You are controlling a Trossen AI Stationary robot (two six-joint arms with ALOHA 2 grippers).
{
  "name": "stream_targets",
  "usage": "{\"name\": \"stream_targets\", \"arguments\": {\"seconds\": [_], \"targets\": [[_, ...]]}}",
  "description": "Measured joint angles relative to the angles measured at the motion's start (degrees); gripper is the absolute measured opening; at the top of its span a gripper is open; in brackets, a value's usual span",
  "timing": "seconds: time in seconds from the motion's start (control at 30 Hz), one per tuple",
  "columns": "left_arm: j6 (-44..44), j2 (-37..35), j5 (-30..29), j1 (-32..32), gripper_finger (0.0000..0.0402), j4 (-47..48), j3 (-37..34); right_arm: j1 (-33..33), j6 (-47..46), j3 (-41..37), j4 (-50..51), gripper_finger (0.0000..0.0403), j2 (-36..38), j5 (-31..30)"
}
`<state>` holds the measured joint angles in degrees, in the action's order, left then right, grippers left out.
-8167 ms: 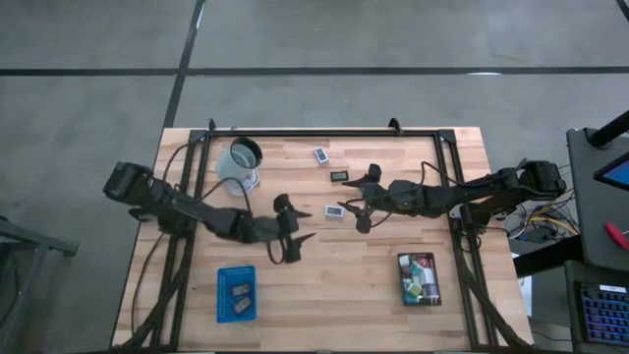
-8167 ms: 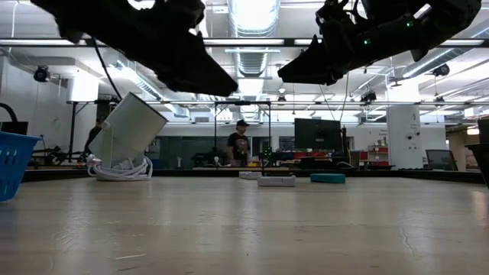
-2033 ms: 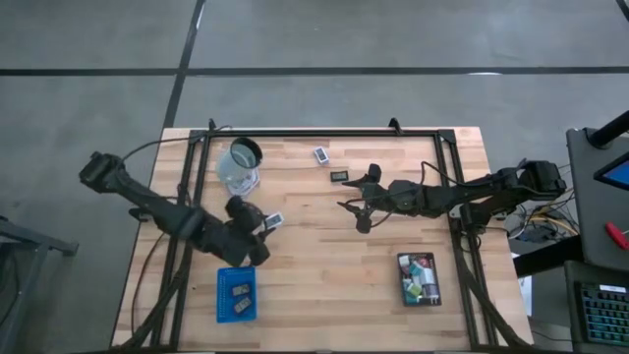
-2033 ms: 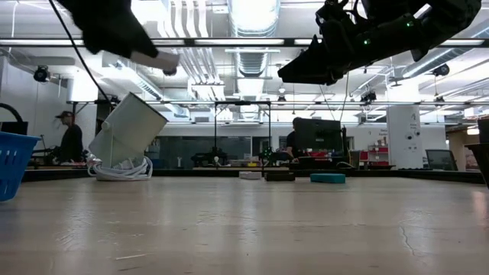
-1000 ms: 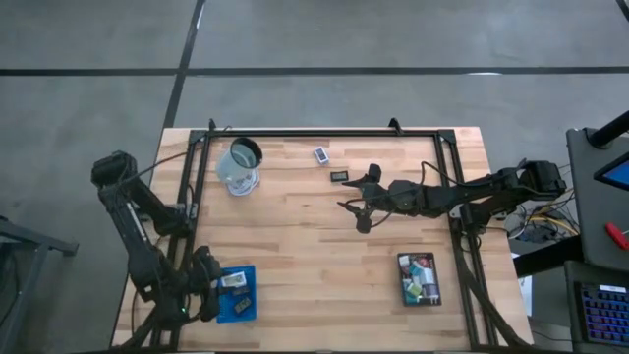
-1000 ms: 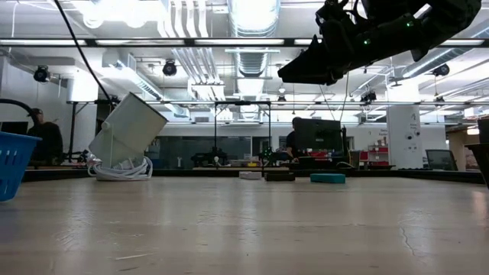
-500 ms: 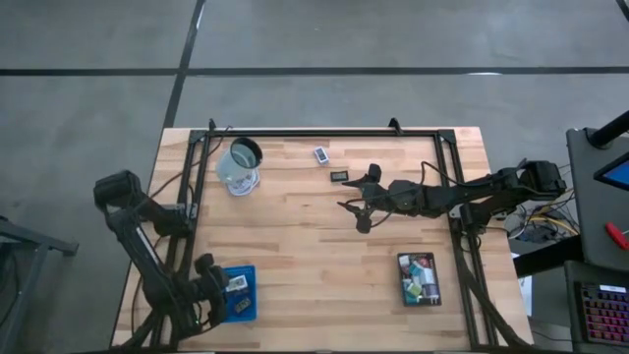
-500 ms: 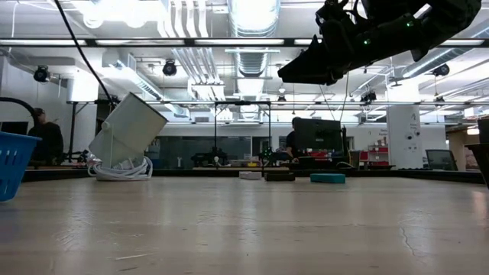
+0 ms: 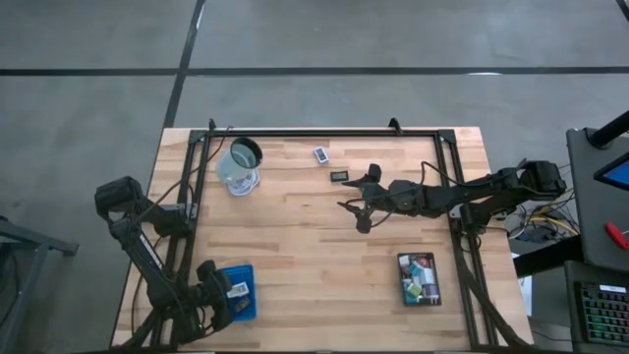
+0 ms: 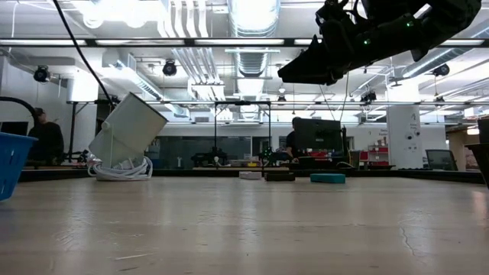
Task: Pick & Place Office items
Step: Put the bottom white digital clock into the blue bin
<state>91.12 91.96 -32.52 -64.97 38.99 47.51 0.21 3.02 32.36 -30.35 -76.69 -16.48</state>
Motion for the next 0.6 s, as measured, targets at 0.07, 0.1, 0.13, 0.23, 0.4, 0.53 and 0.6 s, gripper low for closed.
{"name": "stream_targets", "arguments": {"seconds": [0.07,0.1,0.13,0.23,0.4,0.53,0.6], "targets": [[0.33,0.02,0.48,0.02,0.0176,-0.01,-0.01,0.02,0.01,0.00,0.00,0.0274,0.00,-0.02],[0.45,0.02,0.54,0.02,0.0180,-0.03,-0.05,0.00,0.00,0.00,0.00,0.0274,0.00,-0.01],[0.66,0.02,0.57,0.02,0.0184,0.00,-0.11,0.00,-0.02,0.00,0.00,0.0274,0.00,-0.02],[1.18,0.02,0.61,0.04,0.0200,-0.03,-0.28,0.02,-0.02,0.00,0.00,0.0274,0.00,-0.02],[1.94,0.02,0.62,0.07,0.0226,-0.31,-0.94,0.02,0.00,0.00,0.00,0.0274,0.00,-0.02],[1.92,0.02,0.62,0.07,0.0237,-0.49,-0.94,0.02,0.00,0.00,0.00,0.0274,0.00,0.00],[1.67,0.02,0.62,0.07,0.0238,-0.49,-0.90,0.00,-0.01,0.00,0.00,0.0274,0.00,-0.02]]}}
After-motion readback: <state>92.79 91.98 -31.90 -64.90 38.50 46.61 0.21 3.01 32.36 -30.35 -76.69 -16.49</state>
